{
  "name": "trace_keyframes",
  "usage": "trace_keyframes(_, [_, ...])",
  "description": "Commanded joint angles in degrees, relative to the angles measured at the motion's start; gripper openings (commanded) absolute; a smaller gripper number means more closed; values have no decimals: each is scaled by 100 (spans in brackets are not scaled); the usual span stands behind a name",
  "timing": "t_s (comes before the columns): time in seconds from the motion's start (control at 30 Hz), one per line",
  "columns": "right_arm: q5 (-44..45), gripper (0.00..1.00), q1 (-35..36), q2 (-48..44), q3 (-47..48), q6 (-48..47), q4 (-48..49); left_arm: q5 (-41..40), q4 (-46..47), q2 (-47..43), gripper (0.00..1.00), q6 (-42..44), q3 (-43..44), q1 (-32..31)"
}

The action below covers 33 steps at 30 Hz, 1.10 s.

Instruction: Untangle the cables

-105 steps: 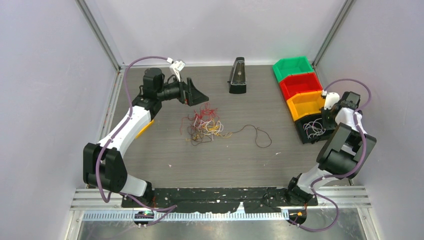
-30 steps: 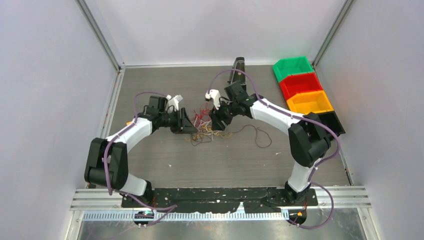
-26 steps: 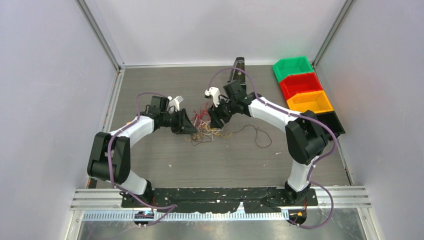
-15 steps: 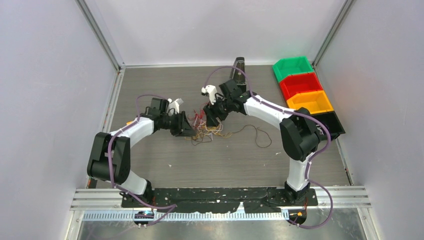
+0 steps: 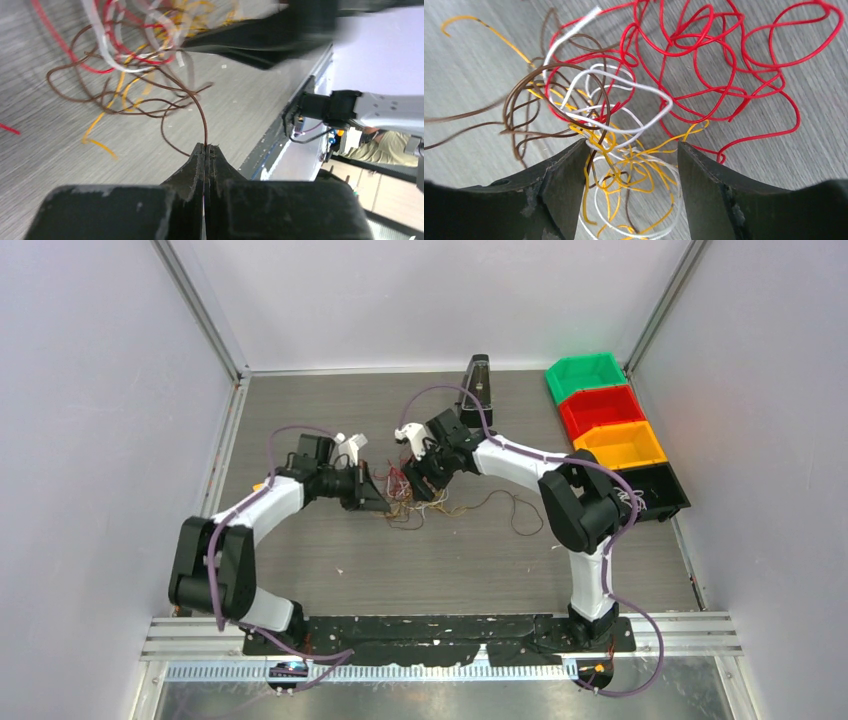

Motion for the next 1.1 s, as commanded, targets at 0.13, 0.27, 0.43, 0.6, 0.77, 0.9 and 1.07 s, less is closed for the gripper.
trace_keyframes(0.13, [822, 57, 77, 359, 268, -201, -89, 962, -242, -1808, 0, 297, 1585, 127])
trace_keyframes(0.27, [886, 43, 83, 350, 206, -196, -90, 1032, 275, -2272, 0, -258, 2280, 373])
trace_keyframes(0.43, [801, 37, 78, 338, 65, -314, -90, 1024, 1891, -2217, 0, -1639, 3385, 932])
trace_keyframes(0.6, [782, 37, 74, 379, -61, -391, -89, 837, 3064, -1739, 0, -2776, 4805, 1202])
trace_keyframes(0.77, [819, 39, 78, 413, -133, -504, -118, 386, 3291, -1291, 0, -3041, 6230, 1524])
trace_keyframes(0.9, [436, 53, -1, 110, -4, -582, -507, 316, 3137, -1042, 0, -3076, 6755, 1526])
trace_keyframes(1.07, [-469, 77, -296, -1078, 144, -528, -719, 337, 3346, -1216, 0, -3128, 5828, 1514])
